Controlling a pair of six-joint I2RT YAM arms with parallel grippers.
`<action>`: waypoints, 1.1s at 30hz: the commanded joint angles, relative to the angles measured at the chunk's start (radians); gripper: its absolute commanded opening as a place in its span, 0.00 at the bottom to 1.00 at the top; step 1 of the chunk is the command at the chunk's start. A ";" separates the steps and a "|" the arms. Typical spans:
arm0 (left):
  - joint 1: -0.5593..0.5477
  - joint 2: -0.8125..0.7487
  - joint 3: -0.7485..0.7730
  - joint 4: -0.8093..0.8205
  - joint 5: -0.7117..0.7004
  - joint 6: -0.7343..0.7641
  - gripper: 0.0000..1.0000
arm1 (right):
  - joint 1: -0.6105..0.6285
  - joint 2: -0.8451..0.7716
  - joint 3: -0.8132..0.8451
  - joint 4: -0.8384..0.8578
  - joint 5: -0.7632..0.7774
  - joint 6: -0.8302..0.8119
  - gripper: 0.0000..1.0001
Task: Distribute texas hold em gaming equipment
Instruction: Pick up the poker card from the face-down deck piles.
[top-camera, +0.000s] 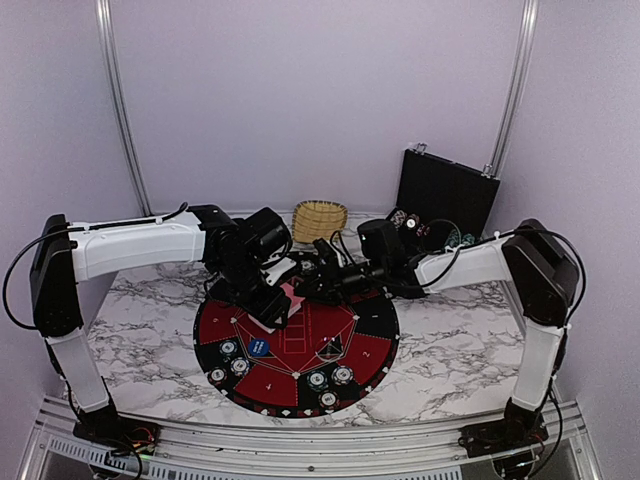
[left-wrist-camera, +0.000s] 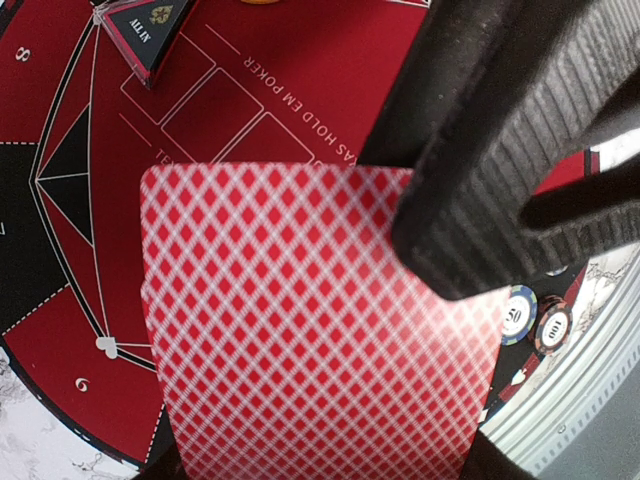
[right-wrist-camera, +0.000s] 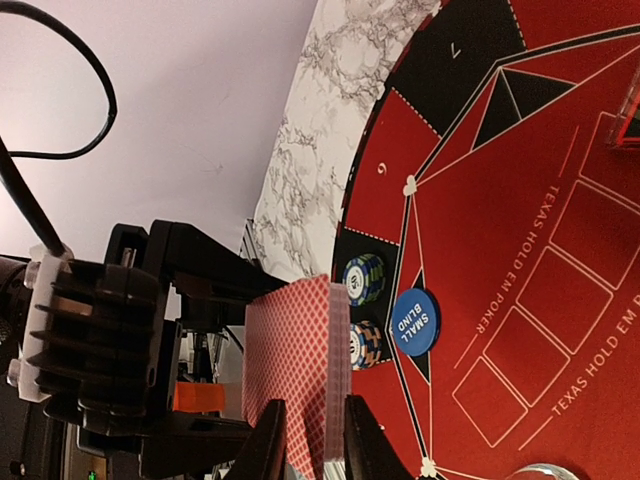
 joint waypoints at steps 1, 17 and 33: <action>0.007 -0.029 0.012 -0.007 -0.001 0.003 0.58 | 0.012 0.016 0.038 0.016 -0.003 -0.003 0.20; 0.006 -0.037 0.005 -0.007 -0.001 0.004 0.58 | 0.016 0.030 0.049 0.011 0.010 0.003 0.12; 0.007 -0.045 -0.008 -0.006 -0.009 0.000 0.58 | -0.021 0.001 0.025 0.015 0.026 0.013 0.01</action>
